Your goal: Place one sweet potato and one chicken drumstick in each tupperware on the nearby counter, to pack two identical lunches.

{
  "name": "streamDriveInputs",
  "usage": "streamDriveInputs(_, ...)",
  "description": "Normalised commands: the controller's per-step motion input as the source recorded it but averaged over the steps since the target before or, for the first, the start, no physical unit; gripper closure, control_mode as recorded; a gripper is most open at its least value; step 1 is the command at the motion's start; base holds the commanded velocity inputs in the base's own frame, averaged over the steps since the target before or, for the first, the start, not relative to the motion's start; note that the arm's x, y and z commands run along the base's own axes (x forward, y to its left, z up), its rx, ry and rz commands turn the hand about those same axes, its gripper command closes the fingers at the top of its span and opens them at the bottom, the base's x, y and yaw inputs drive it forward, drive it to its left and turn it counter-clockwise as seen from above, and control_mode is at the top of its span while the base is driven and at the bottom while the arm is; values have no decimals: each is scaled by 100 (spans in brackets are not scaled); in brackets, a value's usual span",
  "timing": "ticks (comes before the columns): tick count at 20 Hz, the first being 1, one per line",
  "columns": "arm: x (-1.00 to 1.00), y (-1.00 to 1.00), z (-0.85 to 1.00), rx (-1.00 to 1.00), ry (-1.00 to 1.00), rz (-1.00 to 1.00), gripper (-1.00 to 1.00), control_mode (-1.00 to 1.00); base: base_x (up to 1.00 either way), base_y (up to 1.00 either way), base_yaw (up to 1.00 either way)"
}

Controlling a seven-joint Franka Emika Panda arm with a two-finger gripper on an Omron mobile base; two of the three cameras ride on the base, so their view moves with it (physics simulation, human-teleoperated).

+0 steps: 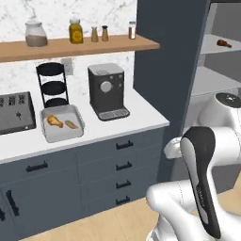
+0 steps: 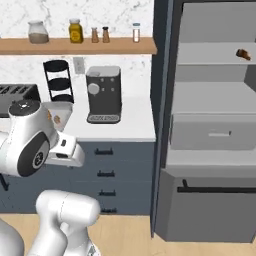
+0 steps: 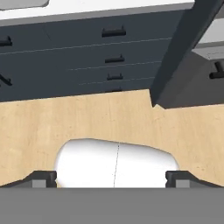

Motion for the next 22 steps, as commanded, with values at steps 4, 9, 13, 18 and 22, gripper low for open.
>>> streamDriveInputs(4, 0, 0, 0, 0, 0, 0, -100, 100, 41, -100, -26)
streamDriveInputs(9, 0, 0, 0, 0, 0, 0, -100, 100, 59, -100, -1)
streamDriveInputs(13, 0, 0, 0, 0, 0, 0, -100, 100, 59, -86, 0)
streamDriveInputs(18, 0, 0, 0, 0, 0, 0, -100, 100, 74, -69, 5)
streamDriveInputs(22, 0, 0, 0, 0, 0, 0, -100, 100, 70, -33, 10)
